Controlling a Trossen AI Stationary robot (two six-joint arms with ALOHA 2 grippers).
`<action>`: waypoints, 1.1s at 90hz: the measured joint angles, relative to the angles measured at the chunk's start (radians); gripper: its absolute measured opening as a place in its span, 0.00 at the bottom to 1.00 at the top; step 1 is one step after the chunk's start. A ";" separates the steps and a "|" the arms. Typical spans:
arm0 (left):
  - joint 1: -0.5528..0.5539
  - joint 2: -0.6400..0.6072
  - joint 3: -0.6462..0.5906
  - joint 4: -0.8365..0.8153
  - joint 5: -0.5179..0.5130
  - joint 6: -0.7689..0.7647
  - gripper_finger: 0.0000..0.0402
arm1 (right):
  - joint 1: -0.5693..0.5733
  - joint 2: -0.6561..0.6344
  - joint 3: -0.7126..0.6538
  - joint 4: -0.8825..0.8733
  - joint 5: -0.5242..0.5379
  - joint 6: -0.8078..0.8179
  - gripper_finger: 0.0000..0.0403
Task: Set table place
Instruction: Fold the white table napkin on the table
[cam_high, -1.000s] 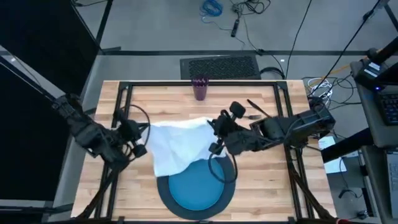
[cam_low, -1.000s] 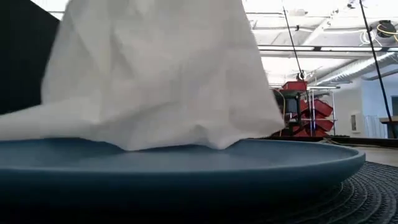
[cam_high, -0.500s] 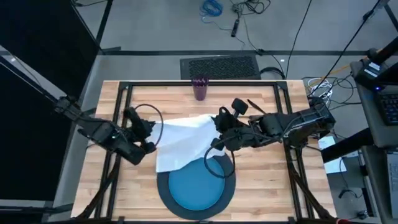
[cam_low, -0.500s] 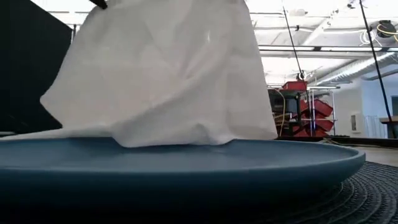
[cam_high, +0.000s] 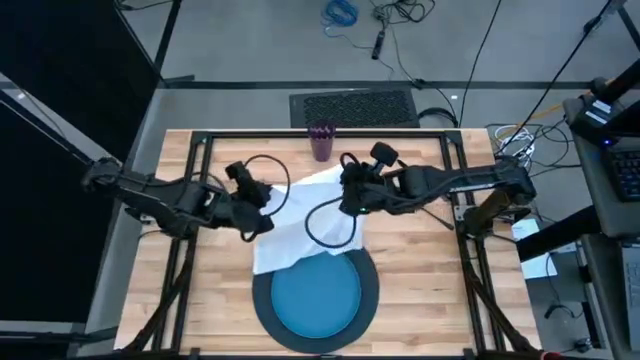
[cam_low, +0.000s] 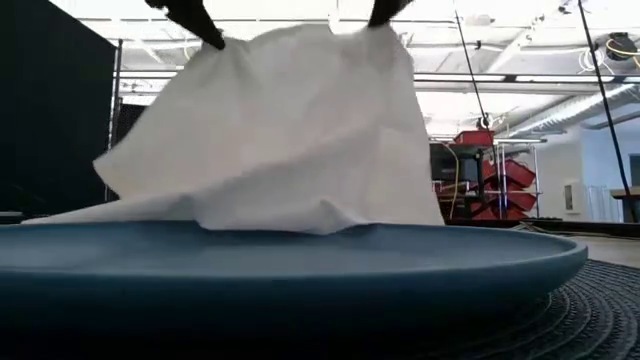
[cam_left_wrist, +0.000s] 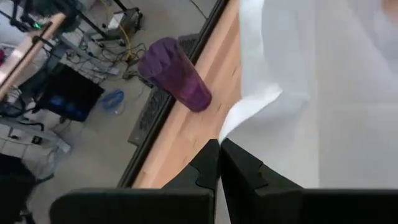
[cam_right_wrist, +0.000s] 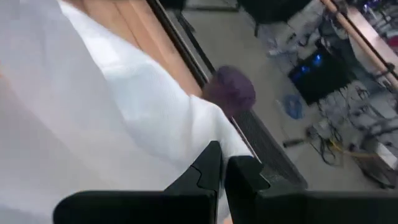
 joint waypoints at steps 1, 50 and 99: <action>0.004 0.001 -0.006 0.007 0.006 0.002 0.00 | -0.003 0.000 -0.008 0.009 0.000 -0.005 0.00; 0.138 0.002 -0.081 0.223 0.002 0.205 0.00 | -0.203 -0.003 -0.126 0.238 -0.101 -0.293 0.00; 0.319 0.002 -0.081 0.391 -0.015 0.458 0.00 | -0.298 -0.080 -0.127 0.270 -0.183 -0.333 0.00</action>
